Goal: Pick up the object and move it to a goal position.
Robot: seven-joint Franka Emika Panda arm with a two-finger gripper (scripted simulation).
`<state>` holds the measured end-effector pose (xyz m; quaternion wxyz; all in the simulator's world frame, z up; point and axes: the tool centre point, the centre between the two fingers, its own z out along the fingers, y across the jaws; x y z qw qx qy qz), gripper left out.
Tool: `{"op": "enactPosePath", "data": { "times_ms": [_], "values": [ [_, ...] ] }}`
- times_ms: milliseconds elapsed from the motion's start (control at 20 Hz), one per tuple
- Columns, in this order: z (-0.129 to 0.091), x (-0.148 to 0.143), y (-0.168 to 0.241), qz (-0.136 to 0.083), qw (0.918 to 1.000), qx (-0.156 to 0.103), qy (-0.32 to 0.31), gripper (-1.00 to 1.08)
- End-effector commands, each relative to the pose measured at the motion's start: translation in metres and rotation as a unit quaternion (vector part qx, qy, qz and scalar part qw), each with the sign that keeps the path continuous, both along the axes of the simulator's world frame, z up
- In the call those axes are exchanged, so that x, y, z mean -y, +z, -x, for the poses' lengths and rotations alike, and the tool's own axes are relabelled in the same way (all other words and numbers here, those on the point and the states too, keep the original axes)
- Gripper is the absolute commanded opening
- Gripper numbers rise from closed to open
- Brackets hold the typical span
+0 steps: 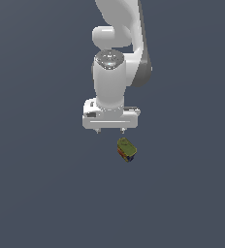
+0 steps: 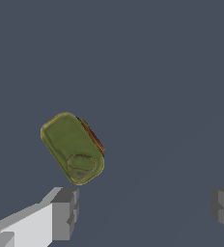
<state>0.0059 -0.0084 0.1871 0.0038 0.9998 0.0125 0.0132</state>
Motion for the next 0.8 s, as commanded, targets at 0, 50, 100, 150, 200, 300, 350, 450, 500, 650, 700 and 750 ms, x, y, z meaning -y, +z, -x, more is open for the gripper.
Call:
{"op": "enactPosePath", "data": {
  "times_ms": [0,50,100,150,200,300,350,450,500,650,700,750],
  "values": [
    [0.0,0.0,0.0,0.0,1.0,0.0,0.0,1.0],
    [0.0,0.0,0.0,0.0,1.0,0.0,0.0,1.0],
    [0.0,-0.001,-0.001,0.0,1.0,0.0,0.002,1.0],
    [0.001,-0.001,-0.001,0.0,1.0,-0.001,0.004,1.0],
    [0.001,-0.002,-0.003,0.0,1.0,-0.002,0.007,1.0],
    [0.002,-0.006,-0.006,0.0,0.9999,-0.004,0.016,1.0],
    [0.003,-0.007,-0.008,0.0,0.9998,-0.005,0.021,1.0],
    [0.004,-0.01,-0.01,0.0,0.9996,-0.007,0.029,1.0],
    [0.004,-0.011,-0.011,0.0,0.9995,-0.007,0.031,1.0],
    [0.005,-0.011,-0.012,0.0,0.9994,-0.008,0.033,1.0],
    [0.005,-0.011,-0.012,0.0,0.9995,-0.008,0.032,1.0],
    [0.004,-0.011,-0.012,0.0,0.9995,-0.008,0.032,1.0]
  ]
}}
